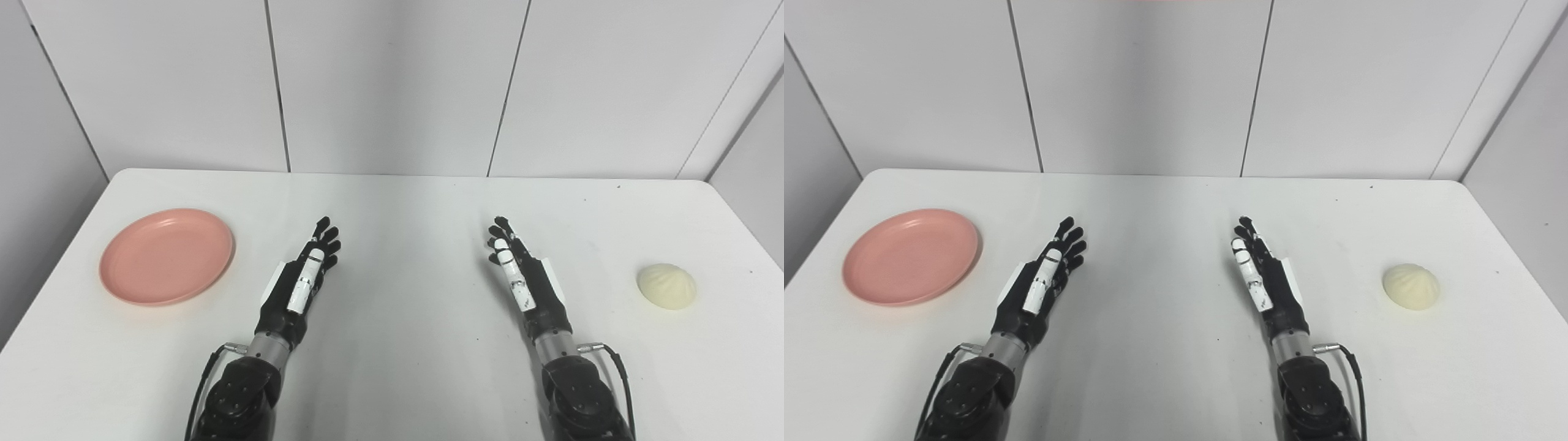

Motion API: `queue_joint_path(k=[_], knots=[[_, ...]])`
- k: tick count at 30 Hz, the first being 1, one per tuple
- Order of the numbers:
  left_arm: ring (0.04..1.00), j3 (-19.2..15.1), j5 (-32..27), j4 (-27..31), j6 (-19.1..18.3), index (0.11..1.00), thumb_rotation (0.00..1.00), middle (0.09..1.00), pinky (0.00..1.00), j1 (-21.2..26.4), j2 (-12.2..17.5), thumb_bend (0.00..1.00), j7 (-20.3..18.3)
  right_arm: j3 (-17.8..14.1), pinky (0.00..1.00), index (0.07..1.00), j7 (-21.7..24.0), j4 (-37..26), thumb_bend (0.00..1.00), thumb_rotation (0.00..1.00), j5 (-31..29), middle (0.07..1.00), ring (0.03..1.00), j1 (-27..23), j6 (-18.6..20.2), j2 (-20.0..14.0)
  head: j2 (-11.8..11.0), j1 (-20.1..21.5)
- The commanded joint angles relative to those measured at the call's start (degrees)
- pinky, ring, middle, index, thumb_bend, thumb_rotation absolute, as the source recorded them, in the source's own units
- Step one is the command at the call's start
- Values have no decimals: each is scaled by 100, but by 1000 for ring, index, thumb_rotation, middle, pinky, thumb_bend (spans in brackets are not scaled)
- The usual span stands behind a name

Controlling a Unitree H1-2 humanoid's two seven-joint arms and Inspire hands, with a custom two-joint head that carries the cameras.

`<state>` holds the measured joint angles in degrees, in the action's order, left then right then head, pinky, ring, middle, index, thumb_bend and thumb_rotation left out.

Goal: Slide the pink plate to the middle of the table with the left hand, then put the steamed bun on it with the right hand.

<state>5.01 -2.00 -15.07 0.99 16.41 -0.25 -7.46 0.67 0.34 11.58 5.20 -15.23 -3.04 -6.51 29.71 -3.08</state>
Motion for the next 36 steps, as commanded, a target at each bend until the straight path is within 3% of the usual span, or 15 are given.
queue_joint_path(k=[1,32,36], knots=[[963,41,86,-390,-360,989,1000,980,966,-131,52,363,-10,69,852,930,53,222,216,1000,-29,912,894,112,-41,74,2,-6],[965,40,83,-408,-357,992,1000,981,970,-126,55,362,-28,91,842,926,39,232,211,1000,16,908,889,109,-80,59,-8,-9],[964,40,78,-490,-327,991,1000,979,981,-99,6,360,-14,84,847,930,74,263,210,1000,2,912,892,108,-127,13,-98,-366]])
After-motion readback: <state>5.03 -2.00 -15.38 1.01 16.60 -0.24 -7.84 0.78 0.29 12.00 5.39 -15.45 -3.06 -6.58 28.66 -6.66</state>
